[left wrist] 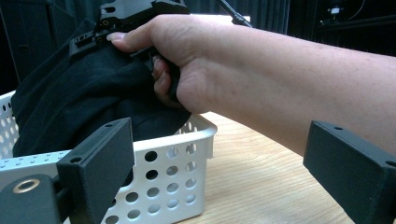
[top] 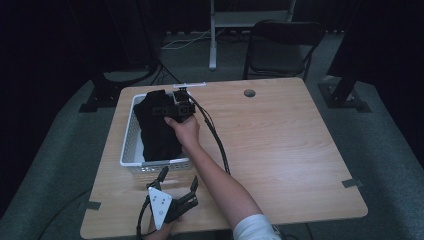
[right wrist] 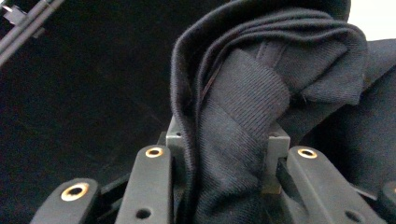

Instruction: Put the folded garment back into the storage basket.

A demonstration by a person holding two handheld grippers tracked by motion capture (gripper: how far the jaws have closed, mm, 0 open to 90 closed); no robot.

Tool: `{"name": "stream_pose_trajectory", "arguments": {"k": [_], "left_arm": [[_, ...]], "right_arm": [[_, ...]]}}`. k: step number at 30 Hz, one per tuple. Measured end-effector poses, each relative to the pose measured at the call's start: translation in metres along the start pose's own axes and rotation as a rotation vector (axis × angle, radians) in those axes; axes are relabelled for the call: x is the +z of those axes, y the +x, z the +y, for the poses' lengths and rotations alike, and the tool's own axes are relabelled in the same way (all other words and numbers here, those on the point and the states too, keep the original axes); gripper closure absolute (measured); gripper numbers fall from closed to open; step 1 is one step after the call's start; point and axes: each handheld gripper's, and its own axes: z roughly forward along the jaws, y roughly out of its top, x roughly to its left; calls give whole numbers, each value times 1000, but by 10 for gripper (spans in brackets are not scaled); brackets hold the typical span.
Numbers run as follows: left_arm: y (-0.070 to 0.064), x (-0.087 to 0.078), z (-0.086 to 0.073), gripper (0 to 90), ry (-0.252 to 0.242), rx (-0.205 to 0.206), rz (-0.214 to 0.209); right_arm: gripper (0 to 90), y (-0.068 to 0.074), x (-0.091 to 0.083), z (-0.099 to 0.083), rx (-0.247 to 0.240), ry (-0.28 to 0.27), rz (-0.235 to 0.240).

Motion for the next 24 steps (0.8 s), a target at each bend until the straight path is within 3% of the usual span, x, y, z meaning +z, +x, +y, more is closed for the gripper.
{"name": "stream_pose_trajectory", "arguments": {"k": [5,16,24], "left_arm": [[0,0,0,102,0,0,0],[0,0,0,102,1,0,-1],[0,0,0,102,3,0,0]], "right_arm": [[658,1,6,1,6,34,-13],[625,6,8,4,-101,162,-96],[597,6,5,4,-139,202,-135]]}}
